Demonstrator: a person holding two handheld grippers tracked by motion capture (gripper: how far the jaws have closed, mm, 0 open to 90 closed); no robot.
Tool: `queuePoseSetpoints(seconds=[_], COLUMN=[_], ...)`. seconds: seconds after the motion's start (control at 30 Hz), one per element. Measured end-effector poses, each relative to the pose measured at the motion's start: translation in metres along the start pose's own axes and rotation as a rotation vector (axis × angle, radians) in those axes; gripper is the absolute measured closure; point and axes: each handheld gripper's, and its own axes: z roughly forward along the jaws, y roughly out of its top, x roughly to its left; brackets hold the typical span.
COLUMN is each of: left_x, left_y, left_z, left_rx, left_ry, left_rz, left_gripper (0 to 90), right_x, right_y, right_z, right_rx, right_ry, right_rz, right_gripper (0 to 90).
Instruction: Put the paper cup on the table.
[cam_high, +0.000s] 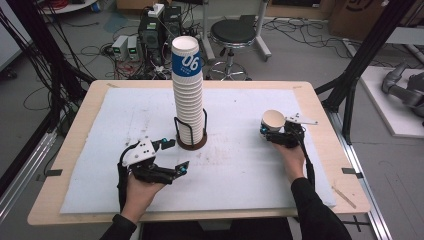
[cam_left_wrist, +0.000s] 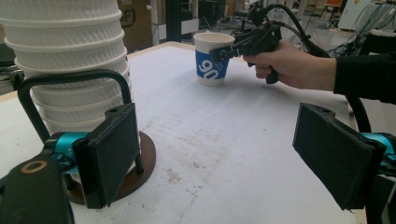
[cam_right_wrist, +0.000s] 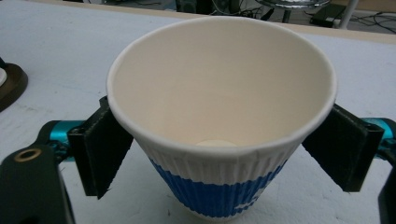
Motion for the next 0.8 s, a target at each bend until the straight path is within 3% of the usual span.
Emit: queuePoseSetpoints(seconds=[0.37,0.6,0.8], left_x=[0.0,0.0,0.0], left_y=[0.001,0.001,0.002], left_z=[0.002,0.003,0.003], left_rx=[0.003,0.003,0.002], left_ry=[-0.01,-0.013,-0.011], left_rz=[0.004,0.004,0.005], left_gripper=[14.5,14.5,14.5], right_x=[0.001,0.003,0.005], right_y=[-0.005,-0.004,-0.007], right_z=[-0.015,-0.024,-0.036], right_rx=[0.028,0.052,0.064], right_ry=[-0.043,-0.028,-0.042], right_rz=[-0.009,-0.019,-0.004], right_gripper=[13.6,13.7,13.7])
